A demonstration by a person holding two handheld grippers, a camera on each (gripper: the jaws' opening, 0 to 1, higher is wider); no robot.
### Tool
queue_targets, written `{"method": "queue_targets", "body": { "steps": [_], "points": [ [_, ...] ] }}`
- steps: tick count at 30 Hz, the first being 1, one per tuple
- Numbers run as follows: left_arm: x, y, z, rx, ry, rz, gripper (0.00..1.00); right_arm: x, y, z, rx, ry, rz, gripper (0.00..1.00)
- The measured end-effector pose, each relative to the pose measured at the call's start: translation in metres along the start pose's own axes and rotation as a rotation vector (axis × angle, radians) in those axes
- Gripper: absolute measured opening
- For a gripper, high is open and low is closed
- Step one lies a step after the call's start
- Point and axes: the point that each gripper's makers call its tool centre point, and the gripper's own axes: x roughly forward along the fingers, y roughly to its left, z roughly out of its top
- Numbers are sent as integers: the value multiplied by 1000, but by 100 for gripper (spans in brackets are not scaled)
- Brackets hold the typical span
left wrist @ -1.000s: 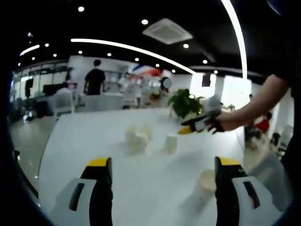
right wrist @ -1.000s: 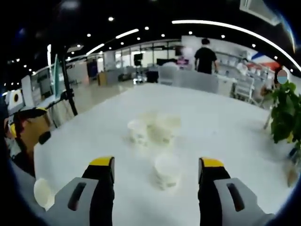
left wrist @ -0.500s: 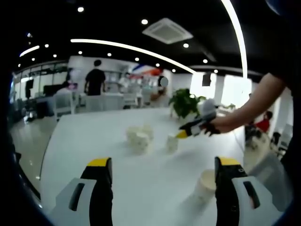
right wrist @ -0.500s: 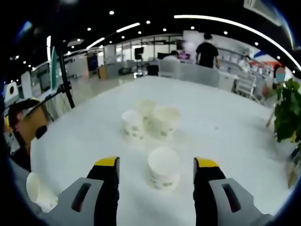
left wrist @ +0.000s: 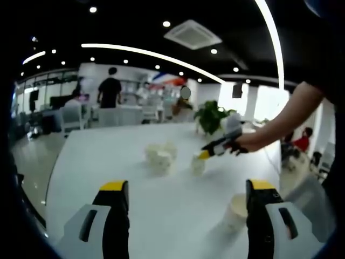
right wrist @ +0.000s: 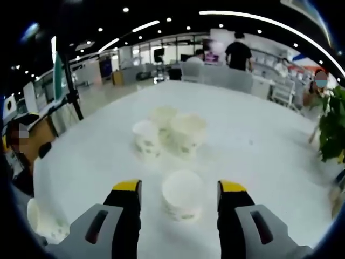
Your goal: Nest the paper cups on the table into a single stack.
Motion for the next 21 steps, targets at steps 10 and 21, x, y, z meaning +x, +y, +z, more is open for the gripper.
{"method": "queue_targets", "body": {
  "steps": [10, 21],
  "points": [
    [-2, 4, -1, -7, 2, 11, 88, 6, -1, -6, -14, 37, 12, 48],
    [-3, 2, -2, -9, 9, 15, 88, 14, -4, -10, -53, 77, 20, 42]
  ]
}}
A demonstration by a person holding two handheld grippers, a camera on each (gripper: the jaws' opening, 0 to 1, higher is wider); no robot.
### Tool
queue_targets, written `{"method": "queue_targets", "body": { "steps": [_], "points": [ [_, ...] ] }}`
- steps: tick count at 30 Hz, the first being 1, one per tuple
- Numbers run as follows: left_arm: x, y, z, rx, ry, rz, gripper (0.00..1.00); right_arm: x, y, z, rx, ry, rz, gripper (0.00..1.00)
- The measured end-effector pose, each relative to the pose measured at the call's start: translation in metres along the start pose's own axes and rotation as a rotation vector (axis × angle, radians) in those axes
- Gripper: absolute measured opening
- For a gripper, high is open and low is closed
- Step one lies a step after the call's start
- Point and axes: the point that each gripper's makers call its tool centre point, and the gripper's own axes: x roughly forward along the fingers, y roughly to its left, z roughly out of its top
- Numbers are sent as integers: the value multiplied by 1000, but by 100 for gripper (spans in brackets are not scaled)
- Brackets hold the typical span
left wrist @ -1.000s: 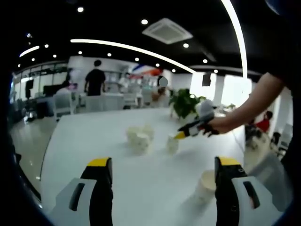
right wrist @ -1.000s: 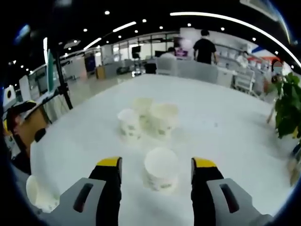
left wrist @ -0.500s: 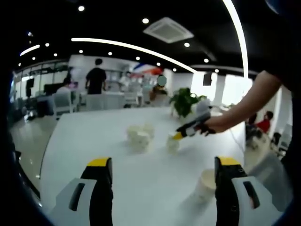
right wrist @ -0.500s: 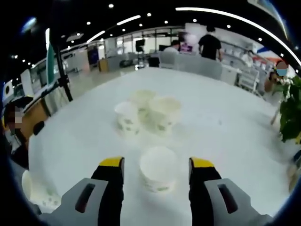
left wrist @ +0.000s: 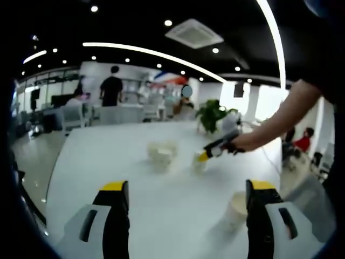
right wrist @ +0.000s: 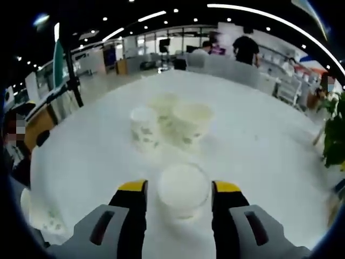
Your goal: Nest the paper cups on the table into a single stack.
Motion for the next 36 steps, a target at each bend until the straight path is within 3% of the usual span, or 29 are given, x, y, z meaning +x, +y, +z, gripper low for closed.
{"method": "queue_targets", "body": {
  "steps": [5, 23, 36],
  "points": [
    [-2, 1, -2, -6, 3, 7, 88, 1, 0, -1, -52, -6, 5, 36],
    [-1, 0, 5, 6, -11, 2, 87, -16, 3, -2, -4, -11, 4, 36],
    [2, -6, 12, 15, -27, -23, 87, -42, 24, 19, 34, -83, 24, 36]
  ]
}}
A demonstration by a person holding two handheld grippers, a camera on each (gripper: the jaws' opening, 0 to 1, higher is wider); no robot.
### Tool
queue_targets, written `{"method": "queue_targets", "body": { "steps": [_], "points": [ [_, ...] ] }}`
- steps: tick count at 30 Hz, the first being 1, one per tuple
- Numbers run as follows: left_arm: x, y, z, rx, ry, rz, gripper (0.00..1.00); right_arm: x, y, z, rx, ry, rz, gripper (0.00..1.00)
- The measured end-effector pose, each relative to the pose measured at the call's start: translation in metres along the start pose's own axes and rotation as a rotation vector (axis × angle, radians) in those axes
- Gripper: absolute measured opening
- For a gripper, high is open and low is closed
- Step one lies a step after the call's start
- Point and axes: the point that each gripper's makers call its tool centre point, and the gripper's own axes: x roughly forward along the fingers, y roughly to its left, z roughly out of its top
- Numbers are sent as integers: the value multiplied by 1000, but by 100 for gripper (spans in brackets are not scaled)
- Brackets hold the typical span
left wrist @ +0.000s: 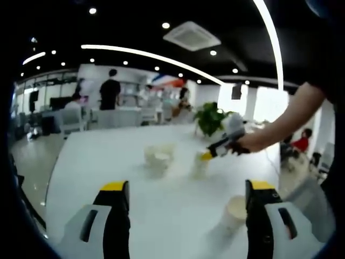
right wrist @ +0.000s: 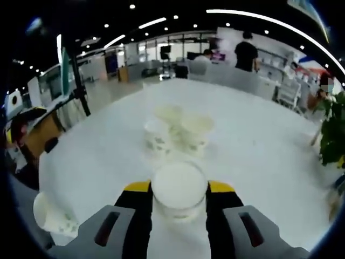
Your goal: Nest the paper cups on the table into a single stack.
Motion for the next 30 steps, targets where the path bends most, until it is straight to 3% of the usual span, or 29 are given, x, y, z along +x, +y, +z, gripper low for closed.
{"method": "queue_targets", "body": {
  "steps": [18, 30],
  "points": [
    [6, -4, 7, 10, -15, -26, 87, -46, 43, 46, 4, -143, 73, 35],
    [11, -4, 11, 8, -28, -31, 87, -93, 64, 86, 109, -292, 101, 35]
  ]
}}
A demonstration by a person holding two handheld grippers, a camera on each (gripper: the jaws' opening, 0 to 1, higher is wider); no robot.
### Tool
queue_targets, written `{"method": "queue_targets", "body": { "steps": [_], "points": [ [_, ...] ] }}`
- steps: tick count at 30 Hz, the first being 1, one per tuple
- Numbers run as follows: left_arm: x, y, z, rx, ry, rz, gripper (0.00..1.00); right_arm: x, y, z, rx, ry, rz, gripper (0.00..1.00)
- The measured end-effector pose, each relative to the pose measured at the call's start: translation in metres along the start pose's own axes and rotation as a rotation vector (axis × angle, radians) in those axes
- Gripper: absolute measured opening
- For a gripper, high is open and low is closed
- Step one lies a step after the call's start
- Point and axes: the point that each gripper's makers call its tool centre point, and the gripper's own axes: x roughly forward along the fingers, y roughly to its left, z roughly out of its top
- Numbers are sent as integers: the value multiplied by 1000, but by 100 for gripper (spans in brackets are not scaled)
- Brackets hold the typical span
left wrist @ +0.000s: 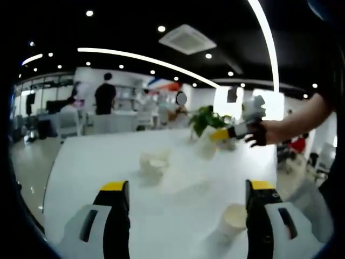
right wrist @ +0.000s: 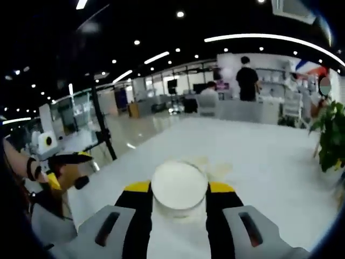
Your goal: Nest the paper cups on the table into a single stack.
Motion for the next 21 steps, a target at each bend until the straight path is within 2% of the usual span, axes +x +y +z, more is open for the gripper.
{"method": "queue_targets", "body": {
  "steps": [7, 13, 16, 21],
  "points": [
    [1, -2, 0, -1, 4, -2, 87, -19, 18, 22, 48, -69, 23, 35],
    [0, -2, 2, 7, 0, -2, 87, -36, 28, 42, 145, -152, 51, 35],
    [0, -3, 2, 3, -3, -5, 87, -42, 34, 53, 129, -184, 78, 35],
    [0, -5, 4, 4, -8, -8, 87, -52, 39, 71, 186, -255, 99, 35]
  ]
}}
